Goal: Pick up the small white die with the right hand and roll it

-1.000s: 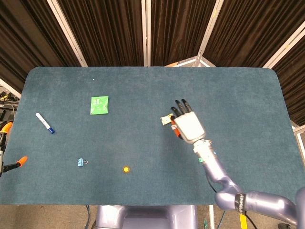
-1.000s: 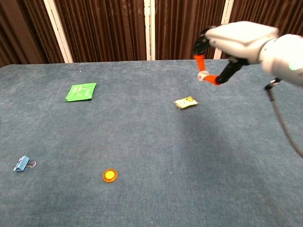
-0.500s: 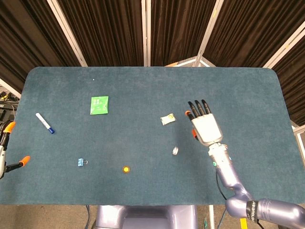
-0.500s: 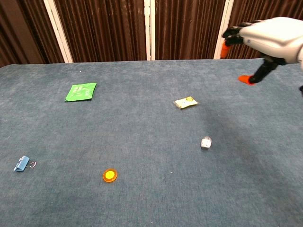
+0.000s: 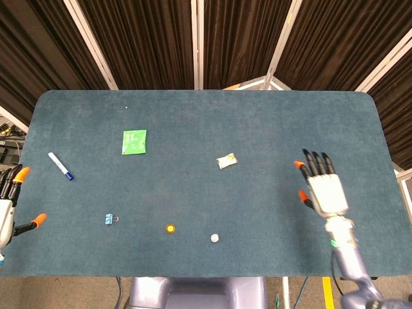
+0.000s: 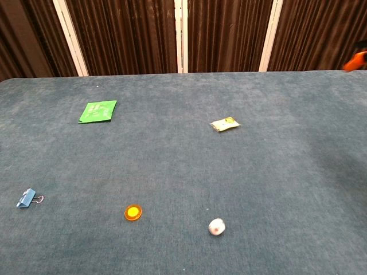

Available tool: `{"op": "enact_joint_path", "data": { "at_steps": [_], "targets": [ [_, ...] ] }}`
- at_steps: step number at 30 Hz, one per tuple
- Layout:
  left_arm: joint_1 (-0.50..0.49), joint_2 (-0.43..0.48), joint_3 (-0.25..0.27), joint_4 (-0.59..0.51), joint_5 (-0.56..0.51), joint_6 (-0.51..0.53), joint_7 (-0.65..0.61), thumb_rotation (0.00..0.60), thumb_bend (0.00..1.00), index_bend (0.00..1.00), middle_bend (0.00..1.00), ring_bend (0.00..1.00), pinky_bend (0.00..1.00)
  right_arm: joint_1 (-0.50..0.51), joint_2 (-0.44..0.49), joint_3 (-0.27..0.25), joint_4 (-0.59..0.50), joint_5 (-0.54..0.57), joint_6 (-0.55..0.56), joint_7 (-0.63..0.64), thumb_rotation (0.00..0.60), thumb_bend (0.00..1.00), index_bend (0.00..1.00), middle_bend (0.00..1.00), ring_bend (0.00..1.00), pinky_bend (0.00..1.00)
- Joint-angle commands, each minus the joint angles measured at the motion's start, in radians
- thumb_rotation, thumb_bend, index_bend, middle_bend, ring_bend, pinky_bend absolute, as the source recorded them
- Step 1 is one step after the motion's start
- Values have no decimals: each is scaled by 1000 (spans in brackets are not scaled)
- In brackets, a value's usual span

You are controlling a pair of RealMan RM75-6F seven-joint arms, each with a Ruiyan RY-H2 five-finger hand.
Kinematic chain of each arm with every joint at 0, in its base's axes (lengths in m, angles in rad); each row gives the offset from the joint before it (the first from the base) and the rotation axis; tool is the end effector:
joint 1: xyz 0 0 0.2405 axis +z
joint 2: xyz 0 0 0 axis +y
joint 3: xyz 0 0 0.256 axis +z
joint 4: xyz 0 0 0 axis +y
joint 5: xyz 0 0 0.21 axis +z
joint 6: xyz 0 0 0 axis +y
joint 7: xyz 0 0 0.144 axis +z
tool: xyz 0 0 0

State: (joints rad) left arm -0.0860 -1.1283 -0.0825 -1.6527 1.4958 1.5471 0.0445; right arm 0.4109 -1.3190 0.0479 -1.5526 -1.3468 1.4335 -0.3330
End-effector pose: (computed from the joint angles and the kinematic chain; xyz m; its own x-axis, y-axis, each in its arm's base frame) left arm -0.2964 0.1868 0.1656 0.3855 -0.0889 0.9184 0.9217 -0.0087 -0.3877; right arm -0.2500 -0.2724 0.0980 0.5485 0.0711 0.8331 -0.8185 -0.1576 0.5524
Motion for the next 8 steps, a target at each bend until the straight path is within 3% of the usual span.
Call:
{"op": "enact_joint_path", "data": {
  "at_steps": [1, 8],
  "targets": [
    [1, -4, 3, 5, -2, -2, 7, 600, 0, 0, 0, 0, 0, -62, 12, -40, 55, -65, 66, 74, 600, 191, 169, 0, 0, 0],
    [10, -17, 9, 17, -4, 6, 33, 600, 0, 0, 0, 0, 0, -162, 13, -85, 149, -132, 153, 205, 600, 159, 76, 0, 0, 0]
  ]
}}
